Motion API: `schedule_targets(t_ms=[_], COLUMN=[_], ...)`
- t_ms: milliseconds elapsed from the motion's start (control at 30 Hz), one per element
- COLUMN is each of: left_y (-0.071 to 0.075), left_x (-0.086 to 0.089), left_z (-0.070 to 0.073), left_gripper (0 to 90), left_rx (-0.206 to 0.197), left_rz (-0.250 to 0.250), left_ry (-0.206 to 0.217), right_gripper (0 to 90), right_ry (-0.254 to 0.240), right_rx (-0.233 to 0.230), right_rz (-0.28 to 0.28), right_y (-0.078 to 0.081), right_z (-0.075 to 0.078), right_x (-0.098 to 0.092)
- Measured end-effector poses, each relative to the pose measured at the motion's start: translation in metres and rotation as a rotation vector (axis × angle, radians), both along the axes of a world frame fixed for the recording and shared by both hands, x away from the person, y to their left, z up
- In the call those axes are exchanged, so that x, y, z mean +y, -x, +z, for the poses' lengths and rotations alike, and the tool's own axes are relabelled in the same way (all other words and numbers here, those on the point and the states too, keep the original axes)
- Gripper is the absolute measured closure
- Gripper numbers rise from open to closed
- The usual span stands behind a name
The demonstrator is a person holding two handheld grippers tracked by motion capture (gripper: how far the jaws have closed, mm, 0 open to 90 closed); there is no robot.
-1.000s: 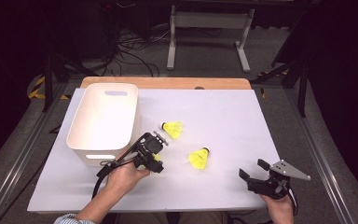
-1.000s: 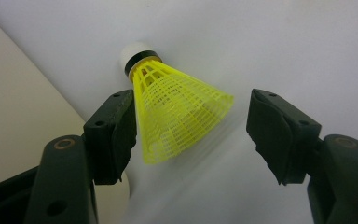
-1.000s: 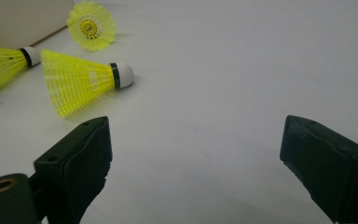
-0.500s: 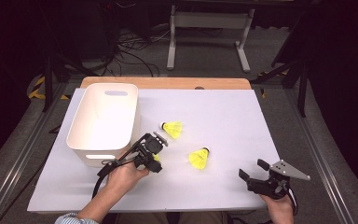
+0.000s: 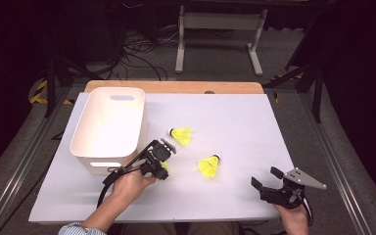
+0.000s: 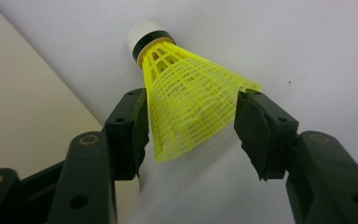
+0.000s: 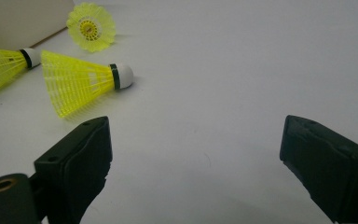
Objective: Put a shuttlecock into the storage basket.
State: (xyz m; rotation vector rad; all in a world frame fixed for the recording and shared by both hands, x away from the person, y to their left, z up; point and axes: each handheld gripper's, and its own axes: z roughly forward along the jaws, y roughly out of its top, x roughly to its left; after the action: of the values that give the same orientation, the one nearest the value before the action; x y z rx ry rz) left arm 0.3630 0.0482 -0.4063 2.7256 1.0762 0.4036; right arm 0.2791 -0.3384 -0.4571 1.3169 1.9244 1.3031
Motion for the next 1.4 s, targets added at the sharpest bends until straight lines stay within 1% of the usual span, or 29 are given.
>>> schedule_targets(t_ms=[333,467,533,567,833,1100,1400], left_y=[-0.0010,-0.0006,-0.0009,-0.0008,-0.0011,-0.0022,-0.0029], left_x=[0.0002,0.0000,0.0002,0.0000,-0.0003,0.0003,0.0026], left_z=[-0.0010,-0.0008,-0.0008,-0.0011,-0.0013,-0.0015,-0.0004], left_gripper=[51.2,54.5,56.8,59.5,65.7,74.5,84.6], left_rx=[-0.010,-0.013,-0.013,-0.013,-0.005,0.009,-0.003], left_rz=[0.002,0.000,-0.004,-0.001,-0.003,0.000,0.008], left_ry=[-0.007,-0.011,-0.008,-0.004,0.008,0.035,0.048], right_gripper=[9.7,9.7,9.7,9.7,9.7,9.7,9.7], right_ry=[-0.001,-0.003,-0.004,-0.005,-0.010,-0.011,-0.012], right_rx=[-0.002,-0.002,-0.002,-0.002,-0.001,0.001,0.001], right_rz=[-0.001,-0.002,-0.002,-0.002,-0.003,-0.002,-0.002], right_y=[0.0000,0.0001,0.0001,0.0001,0.0001,0.0001,0.0000], right_z=[0.0000,0.0001,0.0001,0.0001,0.0001,0.0000,0.0000], right_x=[-0.0002,-0.0003,-0.0003,-0.0004,-0.0006,-0.0007,-0.0006])
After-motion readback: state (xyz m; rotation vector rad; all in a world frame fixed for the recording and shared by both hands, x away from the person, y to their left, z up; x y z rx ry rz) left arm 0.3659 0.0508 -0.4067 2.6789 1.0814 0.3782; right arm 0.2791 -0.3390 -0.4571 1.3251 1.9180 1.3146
